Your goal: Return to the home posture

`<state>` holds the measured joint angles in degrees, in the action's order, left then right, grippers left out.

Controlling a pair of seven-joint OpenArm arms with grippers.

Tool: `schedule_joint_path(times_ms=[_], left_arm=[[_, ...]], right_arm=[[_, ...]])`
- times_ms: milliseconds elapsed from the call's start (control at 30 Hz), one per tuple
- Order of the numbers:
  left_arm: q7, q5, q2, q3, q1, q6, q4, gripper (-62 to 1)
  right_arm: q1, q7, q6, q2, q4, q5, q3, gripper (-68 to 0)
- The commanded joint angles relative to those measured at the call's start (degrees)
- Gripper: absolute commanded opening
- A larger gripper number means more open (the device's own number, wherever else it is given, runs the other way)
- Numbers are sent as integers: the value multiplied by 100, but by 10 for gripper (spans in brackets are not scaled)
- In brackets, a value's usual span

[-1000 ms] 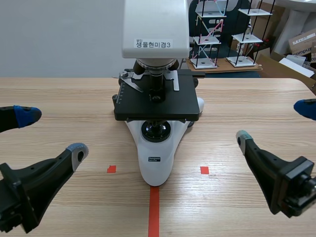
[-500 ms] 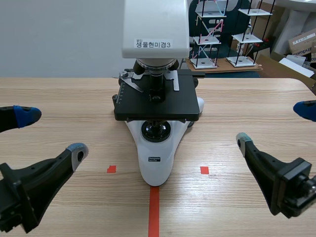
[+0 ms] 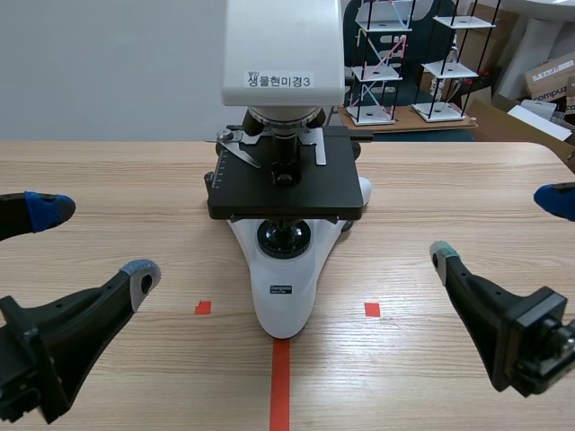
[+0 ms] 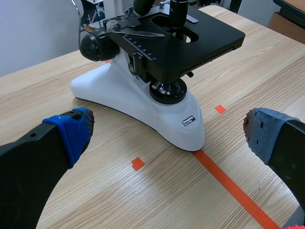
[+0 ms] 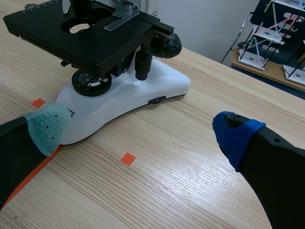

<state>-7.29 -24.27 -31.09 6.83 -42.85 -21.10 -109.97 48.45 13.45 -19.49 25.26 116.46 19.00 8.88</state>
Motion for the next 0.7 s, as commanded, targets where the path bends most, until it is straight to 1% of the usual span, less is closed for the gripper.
schedule_joint_path(times_ms=[0, 667], left_arm=[[-83, -39, 44, 26, 20, -4, -44, 14], [-83, -39, 44, 26, 17, -2, -44, 14]], right_arm=[[-48, 87, 15, 76, 11, 48, 0, 4], [-50, 136, 15, 76, 11, 52, 0, 4]])
